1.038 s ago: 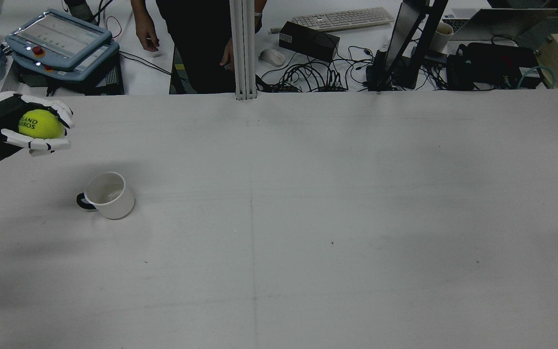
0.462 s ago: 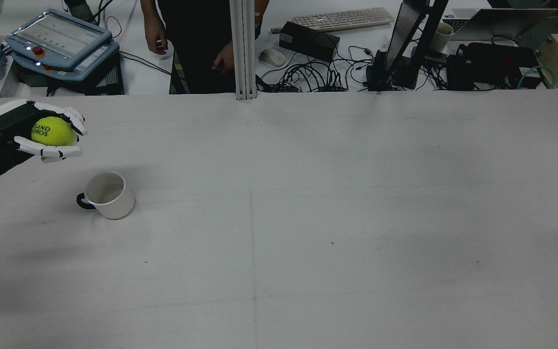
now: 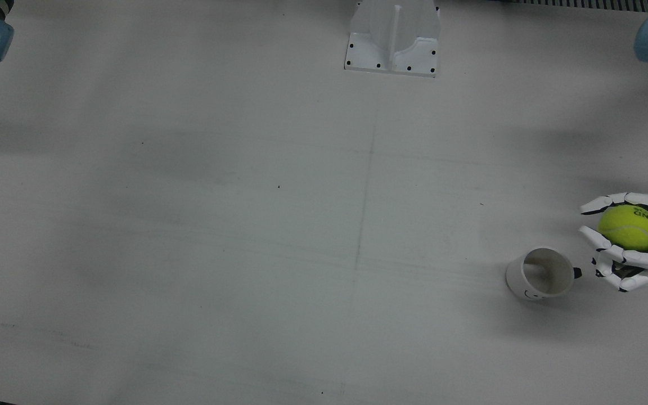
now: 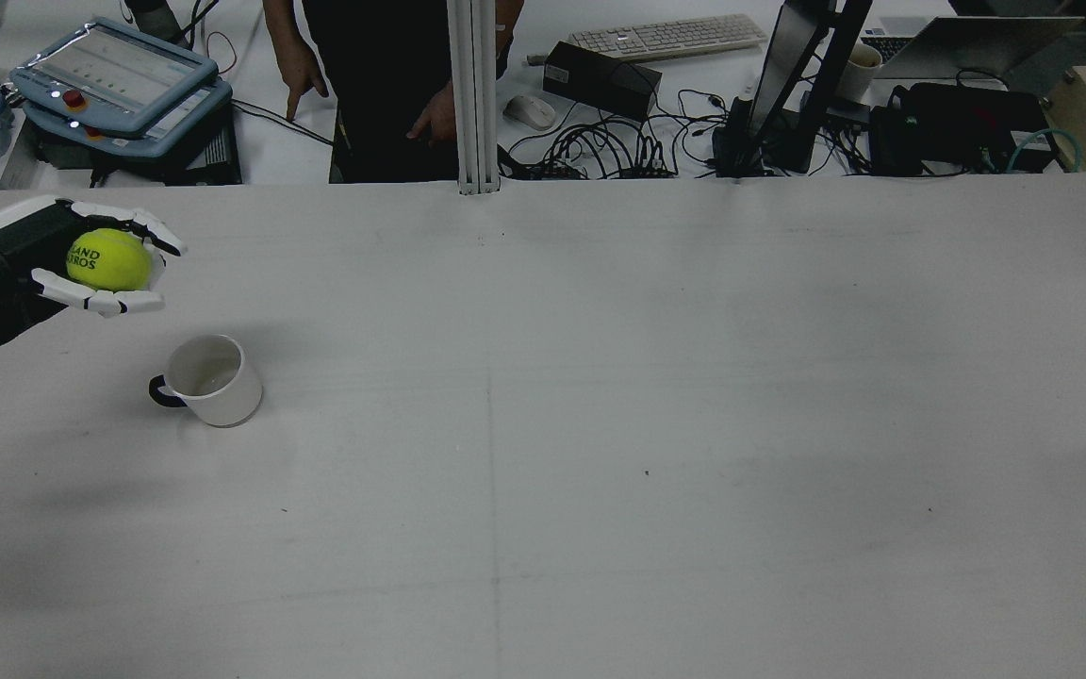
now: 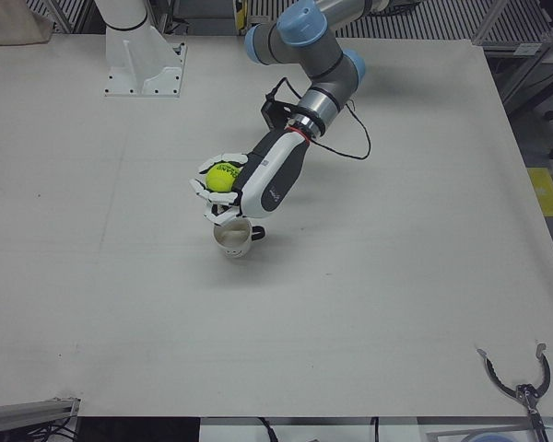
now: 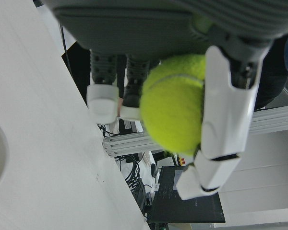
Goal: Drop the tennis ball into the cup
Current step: 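Carry the tennis ball with the left hand above the white mug, then open the left hand fingers to release the ball into the mug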
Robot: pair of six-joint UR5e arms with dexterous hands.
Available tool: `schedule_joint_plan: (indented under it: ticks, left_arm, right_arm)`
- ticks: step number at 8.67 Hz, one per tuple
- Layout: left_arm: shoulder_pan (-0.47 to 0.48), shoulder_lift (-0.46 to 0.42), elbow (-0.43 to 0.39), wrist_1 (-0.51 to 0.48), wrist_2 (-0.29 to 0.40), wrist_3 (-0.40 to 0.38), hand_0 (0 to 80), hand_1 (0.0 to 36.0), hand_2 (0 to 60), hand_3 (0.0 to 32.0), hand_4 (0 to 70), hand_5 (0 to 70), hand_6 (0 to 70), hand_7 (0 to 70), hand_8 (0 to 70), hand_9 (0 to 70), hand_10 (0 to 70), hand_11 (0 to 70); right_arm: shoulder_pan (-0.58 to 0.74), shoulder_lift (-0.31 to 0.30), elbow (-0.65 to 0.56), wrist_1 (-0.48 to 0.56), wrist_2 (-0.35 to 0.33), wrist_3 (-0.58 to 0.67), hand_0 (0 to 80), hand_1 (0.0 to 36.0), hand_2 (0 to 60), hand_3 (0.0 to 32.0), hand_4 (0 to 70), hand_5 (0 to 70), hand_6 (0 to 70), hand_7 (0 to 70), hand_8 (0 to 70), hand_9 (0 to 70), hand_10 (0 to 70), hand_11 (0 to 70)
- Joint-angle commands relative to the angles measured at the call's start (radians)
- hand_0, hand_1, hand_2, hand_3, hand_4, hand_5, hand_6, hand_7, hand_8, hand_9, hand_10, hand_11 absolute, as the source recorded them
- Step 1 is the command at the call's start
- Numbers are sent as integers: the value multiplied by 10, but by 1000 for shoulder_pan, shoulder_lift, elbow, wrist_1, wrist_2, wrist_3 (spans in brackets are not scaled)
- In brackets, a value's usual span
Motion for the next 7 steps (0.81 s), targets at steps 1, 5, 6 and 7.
schedule_joint_plan:
  ticks: [1,5,6,7]
  left_arm:
    - [-1,7,3,0,-2,-2,800,360,593,0,190,138,83,143,83,126,125,222]
    - [-1,9,5,-5,-2,0,775,360,502,0,124,120,61,78,41,62,90,169]
    - [-1,9,3,-5,-2,0,770,360,506,0,124,120,61,79,41,61,90,169]
    - [-1,9,3,-5,-2,-2,768,360,508,0,123,120,62,80,41,61,91,170]
  right_arm:
    - [0,0,0,0,-1,0,0,0,0,0,0,0,0,0,0,0,0,0]
    - [0,0,0,0,0,0,0,0,0,0,0,0,0,0,0,0,0,0]
    - [0,0,0,0,-1,0,0,0,0,0,0,0,0,0,0,0,0,0]
    - [0,0,0,0,-1,2,0,0,0,0,0,0,0,0,0,0,0,0]
